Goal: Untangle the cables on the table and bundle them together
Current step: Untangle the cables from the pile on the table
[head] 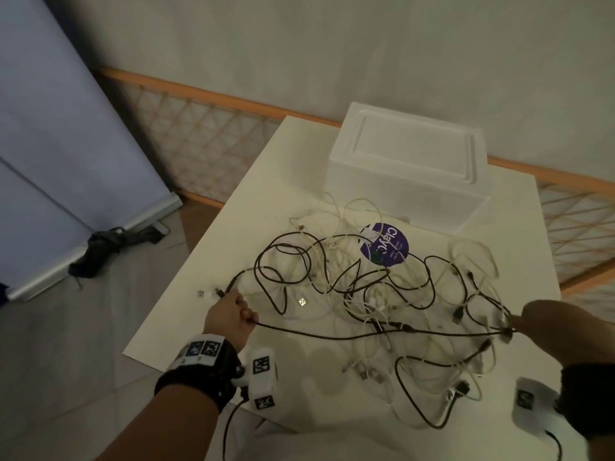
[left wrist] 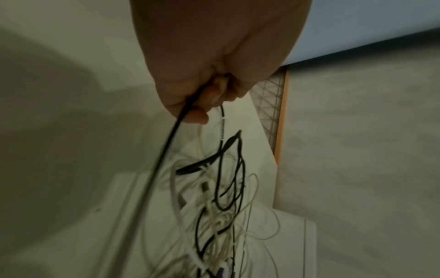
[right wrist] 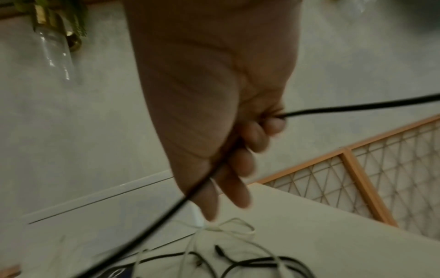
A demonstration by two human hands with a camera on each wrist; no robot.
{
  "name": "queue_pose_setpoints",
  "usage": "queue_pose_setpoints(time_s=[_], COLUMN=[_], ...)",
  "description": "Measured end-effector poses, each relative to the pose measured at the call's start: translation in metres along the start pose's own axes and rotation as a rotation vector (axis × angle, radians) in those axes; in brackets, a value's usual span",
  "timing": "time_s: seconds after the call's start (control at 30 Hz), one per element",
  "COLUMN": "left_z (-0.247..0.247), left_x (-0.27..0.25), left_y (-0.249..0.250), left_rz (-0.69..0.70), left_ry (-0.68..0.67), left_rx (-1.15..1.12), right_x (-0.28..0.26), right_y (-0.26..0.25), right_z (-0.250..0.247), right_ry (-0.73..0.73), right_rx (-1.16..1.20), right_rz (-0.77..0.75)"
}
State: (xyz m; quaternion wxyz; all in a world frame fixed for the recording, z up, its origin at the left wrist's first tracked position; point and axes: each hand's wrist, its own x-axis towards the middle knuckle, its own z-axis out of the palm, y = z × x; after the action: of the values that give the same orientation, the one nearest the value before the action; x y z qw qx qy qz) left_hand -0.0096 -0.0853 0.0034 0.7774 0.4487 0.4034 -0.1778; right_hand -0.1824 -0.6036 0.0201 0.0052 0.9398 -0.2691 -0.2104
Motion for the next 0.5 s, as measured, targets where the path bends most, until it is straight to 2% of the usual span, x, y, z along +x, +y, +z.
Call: queue_pose_setpoints(time_s=[0.03, 0.07, 0.13, 0.23, 0.4, 0.43, 0.5], left_z=[0.0, 0.0, -0.002, -0.007, -0.025, -0.029, -0.035], left_x=[0.0, 0.001, 0.003, 0.007, 0.022, 0.024, 0.028], left_y=[-0.003, -0.004, -0.005, -0.001, 0.006, 0.009, 0.013], left_rz=[0.005, 0.014, 0.019, 0.012, 0.018, 0.029, 0.036], left_ry=[0.02, 0.037, 0.057, 0.097, 0.077, 0.046, 0.008], left_rx=[0.015, 0.028, 0.036, 0.01, 0.029, 0.068, 0.14], right_x=[0.002, -0.004, -0.039, -0.075, -0.098, -0.102, -0.094], right_y=[-0.013, -0.037, -0.11, -0.215, -0.38, -0.404, -0.437], right_z=[-0.002, -0.01, -0.05, -0.095, -0.093, -0.089, -0.072], right_ry=[-0.067, -0.074, 0.051, 0.134, -0.034, -0.069, -0.108], right_rx=[0.012, 0.025, 0.187, 0.335, 0.345, 0.297, 0.138], right_rz=[-0.019, -0.009, -0.012, -0.3, -0.961, -1.036, -1.089])
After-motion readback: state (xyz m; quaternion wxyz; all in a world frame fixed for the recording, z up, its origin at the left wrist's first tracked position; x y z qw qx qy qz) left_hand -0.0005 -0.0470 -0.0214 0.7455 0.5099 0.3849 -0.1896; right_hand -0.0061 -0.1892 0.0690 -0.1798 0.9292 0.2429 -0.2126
